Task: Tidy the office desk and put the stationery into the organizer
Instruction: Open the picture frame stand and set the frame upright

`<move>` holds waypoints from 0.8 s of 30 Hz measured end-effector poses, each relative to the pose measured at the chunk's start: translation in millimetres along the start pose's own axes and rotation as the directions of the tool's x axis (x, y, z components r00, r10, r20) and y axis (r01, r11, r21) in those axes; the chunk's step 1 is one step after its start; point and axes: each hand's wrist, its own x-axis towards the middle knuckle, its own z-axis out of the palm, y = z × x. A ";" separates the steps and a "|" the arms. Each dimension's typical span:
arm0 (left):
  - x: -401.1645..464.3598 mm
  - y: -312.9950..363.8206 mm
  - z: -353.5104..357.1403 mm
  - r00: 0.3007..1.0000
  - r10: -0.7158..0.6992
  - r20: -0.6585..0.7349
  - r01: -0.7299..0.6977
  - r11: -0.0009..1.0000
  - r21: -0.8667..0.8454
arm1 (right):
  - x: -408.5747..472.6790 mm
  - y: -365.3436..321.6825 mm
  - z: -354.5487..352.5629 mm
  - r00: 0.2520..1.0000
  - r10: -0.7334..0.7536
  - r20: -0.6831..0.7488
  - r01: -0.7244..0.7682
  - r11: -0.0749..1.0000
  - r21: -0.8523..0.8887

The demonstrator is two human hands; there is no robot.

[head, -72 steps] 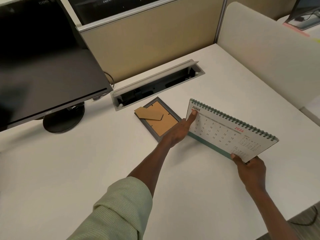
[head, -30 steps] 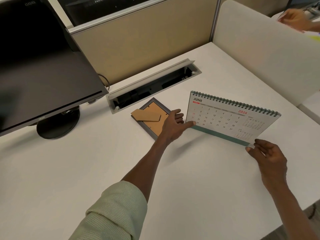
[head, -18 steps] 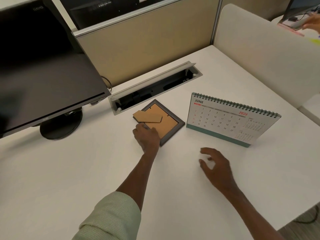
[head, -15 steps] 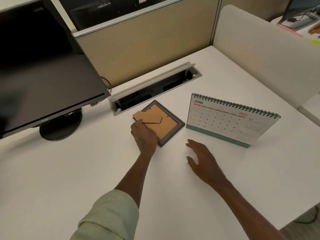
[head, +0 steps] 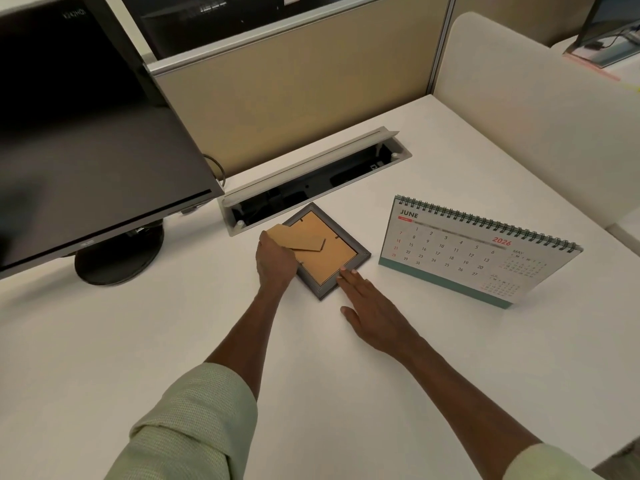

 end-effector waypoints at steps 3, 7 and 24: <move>3.7 -1.9 -1.4 1.000 0.011 -0.001 -0.011 1.000 -0.022 | 0.3 -0.7 1.6 1.000 -0.019 -0.005 0.018 1.000 -0.025; 5.4 0.5 -3.3 0.997 -0.062 -0.037 0.058 0.992 -0.110 | -0.3 -0.1 3.0 0.999 -0.038 -0.011 0.037 0.997 -0.070; -13.3 4.5 4.7 0.960 -0.230 0.159 0.278 0.848 -0.451 | -1.8 -26.6 10.4 0.998 -0.009 0.066 0.014 0.997 -0.073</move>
